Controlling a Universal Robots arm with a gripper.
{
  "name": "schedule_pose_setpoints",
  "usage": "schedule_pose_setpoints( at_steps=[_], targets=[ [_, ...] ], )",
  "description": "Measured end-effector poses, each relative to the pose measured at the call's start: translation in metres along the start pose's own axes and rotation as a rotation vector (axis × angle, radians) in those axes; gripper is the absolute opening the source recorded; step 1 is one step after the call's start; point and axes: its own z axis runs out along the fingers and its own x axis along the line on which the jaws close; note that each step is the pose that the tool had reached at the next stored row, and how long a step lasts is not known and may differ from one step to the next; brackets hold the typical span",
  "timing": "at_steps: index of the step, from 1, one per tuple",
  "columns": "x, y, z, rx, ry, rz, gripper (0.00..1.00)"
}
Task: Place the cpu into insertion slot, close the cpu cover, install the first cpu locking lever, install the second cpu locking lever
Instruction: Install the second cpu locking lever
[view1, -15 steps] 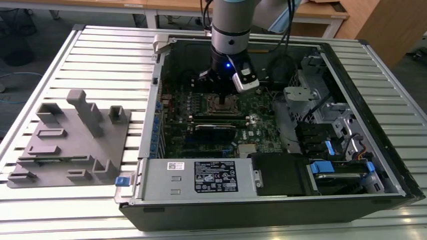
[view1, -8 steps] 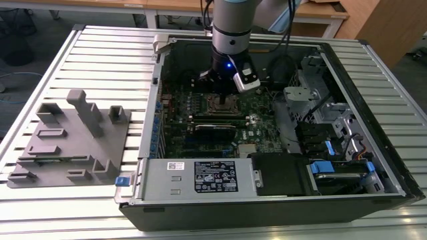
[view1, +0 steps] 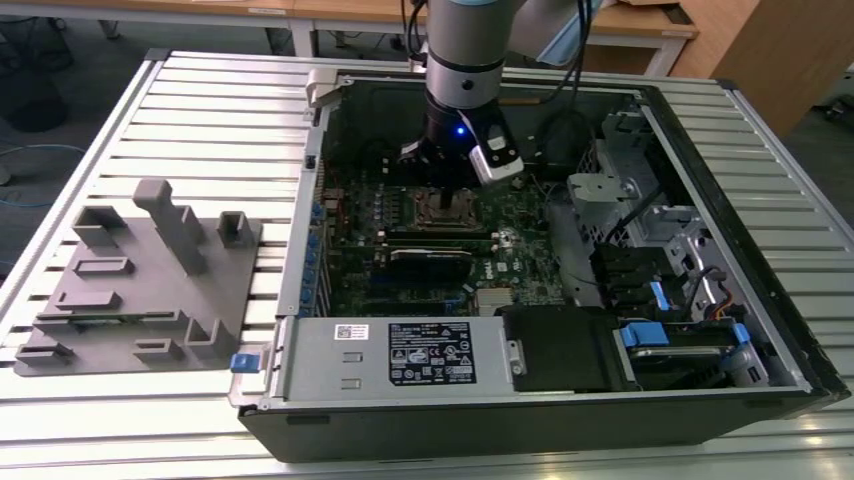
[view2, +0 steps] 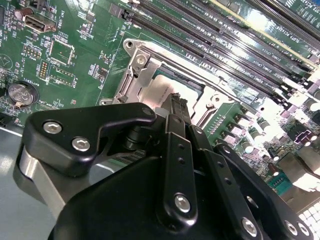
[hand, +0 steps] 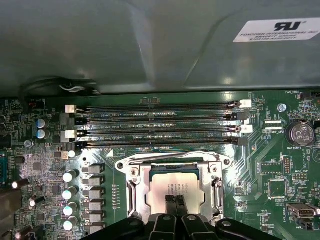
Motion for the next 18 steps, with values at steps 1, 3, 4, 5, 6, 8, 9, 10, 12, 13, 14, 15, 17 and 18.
schedule_pose_setpoints(
  at_steps=[1,3,4,5,6,8,9,10,12,13,14,15,17,18],
  targets=[
    [0.0,0.0,0.0,-0.0001,0.0,0.0,0.11],
    [0.0,0.0,0.0,0.0,0.0,0.0,0.11],
    [0.0,0.0,0.0,0.0,0.0001,0.0,0.11],
    [0.0,0.0,0.0,0.0,0.0,-0.001,0.11],
    [0.0,0.0,0.0,-0.0002,0.0,-0.001,0.11],
    [0.0,0.0,-0.0011,0.0003,0.0002,-0.001,0.11],
    [0.0,0.0,-0.0021,0.0001,0.0001,0.0,0.11],
    [-0.0001,0.0001,-0.0033,0.0,0.0,0.0,0.11],
    [-0.0001,0.0002,-0.0063,0.0,0.0,0.0,0.11],
    [-0.0002,0.0002,-0.0078,0.0,0.0,-0.001,0.11],
    [-0.0002,0.0002,-0.0092,0.0,0.0001,0.0,0.11],
    [-0.0002,0.0003,-0.0105,-0.0001,0.0,0.0,0.11],
    [-0.0003,0.0003,-0.0114,-0.0001,0.0,-0.001,0.11],
    [-0.0003,0.0003,-0.0115,0.0,0.0,-0.001,0.11]
  ],
)
